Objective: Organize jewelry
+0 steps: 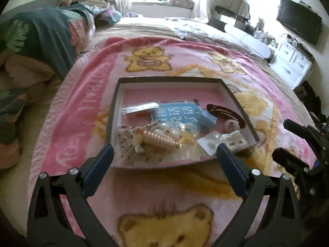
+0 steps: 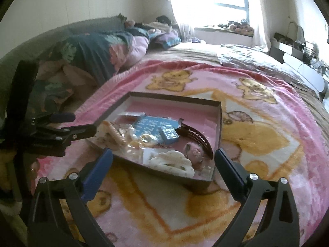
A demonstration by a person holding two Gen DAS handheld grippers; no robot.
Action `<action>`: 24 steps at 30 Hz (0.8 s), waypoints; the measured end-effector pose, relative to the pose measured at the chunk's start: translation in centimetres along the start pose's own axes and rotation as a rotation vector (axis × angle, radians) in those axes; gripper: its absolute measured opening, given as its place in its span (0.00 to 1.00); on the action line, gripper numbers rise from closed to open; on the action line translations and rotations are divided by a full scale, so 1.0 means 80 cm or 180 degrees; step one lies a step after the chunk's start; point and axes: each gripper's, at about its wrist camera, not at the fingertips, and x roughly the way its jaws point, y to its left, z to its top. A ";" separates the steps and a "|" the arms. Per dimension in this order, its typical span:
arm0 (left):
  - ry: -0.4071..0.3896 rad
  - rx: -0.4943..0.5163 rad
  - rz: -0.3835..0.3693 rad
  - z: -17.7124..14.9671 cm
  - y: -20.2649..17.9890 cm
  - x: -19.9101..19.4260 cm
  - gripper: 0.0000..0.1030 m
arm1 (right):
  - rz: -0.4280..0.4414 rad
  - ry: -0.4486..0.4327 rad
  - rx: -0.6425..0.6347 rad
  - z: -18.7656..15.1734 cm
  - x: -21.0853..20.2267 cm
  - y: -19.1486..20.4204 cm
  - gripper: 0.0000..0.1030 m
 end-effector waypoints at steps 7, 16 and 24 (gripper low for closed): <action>-0.0129 -0.0077 0.0023 -0.037 0.000 -0.051 0.91 | -0.0111 -0.0069 -0.0020 -0.024 -0.036 0.016 0.96; -0.0166 -0.0127 -0.0015 -0.091 -0.007 -0.076 0.91 | -0.0155 -0.0040 0.0193 -0.057 -0.062 0.020 0.96; -0.0163 -0.0183 0.0002 -0.110 -0.006 -0.080 0.91 | -0.0171 0.0027 0.0201 -0.072 -0.071 0.029 0.96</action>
